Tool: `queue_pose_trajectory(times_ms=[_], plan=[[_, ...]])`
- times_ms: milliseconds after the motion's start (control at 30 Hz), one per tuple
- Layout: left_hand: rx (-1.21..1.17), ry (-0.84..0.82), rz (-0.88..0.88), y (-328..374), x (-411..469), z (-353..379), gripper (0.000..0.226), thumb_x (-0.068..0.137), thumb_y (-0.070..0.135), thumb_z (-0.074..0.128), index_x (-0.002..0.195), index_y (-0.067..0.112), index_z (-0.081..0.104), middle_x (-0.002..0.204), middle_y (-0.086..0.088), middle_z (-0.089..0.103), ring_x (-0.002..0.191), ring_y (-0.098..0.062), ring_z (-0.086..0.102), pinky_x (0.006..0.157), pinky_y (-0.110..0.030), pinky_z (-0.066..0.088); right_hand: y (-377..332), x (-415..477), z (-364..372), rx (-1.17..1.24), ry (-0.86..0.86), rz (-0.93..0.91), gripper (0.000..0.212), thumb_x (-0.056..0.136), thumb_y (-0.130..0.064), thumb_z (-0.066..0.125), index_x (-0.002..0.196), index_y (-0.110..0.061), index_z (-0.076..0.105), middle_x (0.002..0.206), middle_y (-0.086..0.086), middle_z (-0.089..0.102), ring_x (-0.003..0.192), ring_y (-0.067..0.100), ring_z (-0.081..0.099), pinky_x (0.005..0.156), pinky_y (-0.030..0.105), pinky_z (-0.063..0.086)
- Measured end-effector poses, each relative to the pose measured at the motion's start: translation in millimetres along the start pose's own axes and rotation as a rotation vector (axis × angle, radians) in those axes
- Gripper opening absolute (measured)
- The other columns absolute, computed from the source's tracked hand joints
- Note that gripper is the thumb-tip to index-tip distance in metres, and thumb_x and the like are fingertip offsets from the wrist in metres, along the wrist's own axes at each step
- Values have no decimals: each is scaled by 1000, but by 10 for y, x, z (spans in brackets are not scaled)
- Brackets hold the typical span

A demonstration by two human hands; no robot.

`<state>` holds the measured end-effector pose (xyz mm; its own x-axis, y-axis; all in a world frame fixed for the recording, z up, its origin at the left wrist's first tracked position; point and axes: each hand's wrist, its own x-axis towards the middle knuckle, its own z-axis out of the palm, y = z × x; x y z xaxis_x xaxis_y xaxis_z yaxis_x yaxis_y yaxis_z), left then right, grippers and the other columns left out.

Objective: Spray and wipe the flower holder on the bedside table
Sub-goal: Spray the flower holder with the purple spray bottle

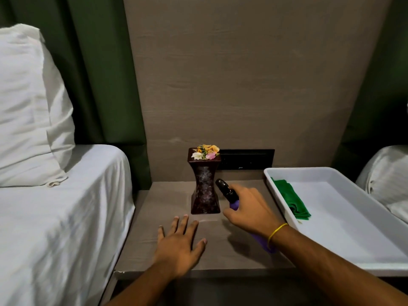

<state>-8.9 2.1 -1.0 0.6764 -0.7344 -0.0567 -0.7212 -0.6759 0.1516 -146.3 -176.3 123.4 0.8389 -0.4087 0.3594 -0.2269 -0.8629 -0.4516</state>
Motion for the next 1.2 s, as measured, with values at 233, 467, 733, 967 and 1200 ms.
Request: queue_pose_trajectory(times_ms=[233,467,733,967,1200], plan=[[0,-4,12,-8,9,18,82,98,80,14,168,38,3,180,1,-5,165,-26,-8,127,-65,-5,-38,12,-35,16,11,-6,27,73,-31,65,93,-42,51,65,-11,58,61,8,53,64,23,38],[-1,45,18,-32,5,75,82,98,80,13,168,38,5,180,-1,-2,165,-26,-6,128,-65,-3,17,3,-4,-41,20,25,29,70,-34,63,99,-27,64,74,-7,68,78,24,67,70,34,56],[-14,41,28,-39,8,66,81,98,79,15,167,38,6,180,-2,0,165,-28,-5,127,-65,-4,52,-46,37,-141,-14,21,28,71,-37,60,95,-23,61,75,-3,69,79,29,68,68,35,55],[-18,42,29,-29,-5,54,80,99,78,17,167,38,7,180,-2,1,165,-28,-4,128,-66,-4,54,-85,110,-137,-71,59,28,70,-37,63,94,-23,61,72,-4,66,76,30,67,66,35,56],[-16,48,27,-36,-3,56,79,99,78,18,167,39,7,180,-1,1,165,-28,-4,127,-65,-4,59,-94,213,-74,-212,124,22,76,-40,70,89,-25,60,76,-4,67,72,18,66,64,35,57]])
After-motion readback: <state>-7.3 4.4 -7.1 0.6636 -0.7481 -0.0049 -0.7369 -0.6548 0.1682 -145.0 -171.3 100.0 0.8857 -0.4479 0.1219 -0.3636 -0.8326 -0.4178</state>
